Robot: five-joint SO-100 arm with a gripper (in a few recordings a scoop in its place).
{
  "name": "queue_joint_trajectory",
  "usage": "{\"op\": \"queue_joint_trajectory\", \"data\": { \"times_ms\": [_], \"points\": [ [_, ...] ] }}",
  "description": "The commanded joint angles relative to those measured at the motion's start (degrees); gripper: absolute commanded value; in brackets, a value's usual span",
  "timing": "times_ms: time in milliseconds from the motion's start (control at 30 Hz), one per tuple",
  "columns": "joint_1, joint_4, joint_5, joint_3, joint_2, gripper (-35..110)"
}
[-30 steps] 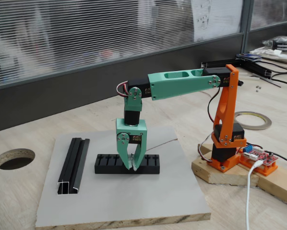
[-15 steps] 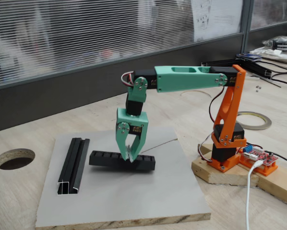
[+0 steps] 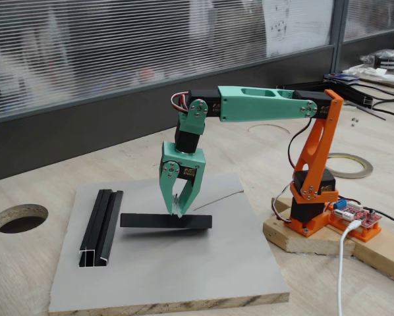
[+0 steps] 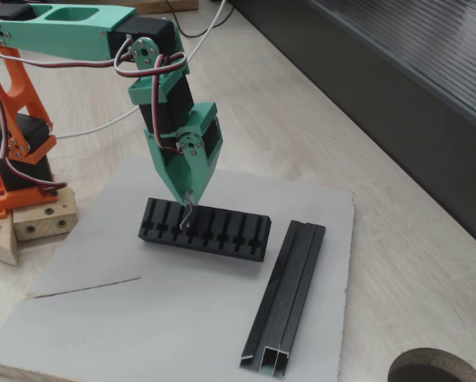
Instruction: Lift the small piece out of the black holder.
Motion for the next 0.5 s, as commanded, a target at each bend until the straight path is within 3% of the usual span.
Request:
{"op": "queue_joint_trajectory", "data": {
  "times_ms": [0,467],
  "points": [
    [-0.8,0.9,0.3,-0.4,3.0,4],
    [-0.8,0.3,0.3,-1.2,3.2,4]
  ]
}}
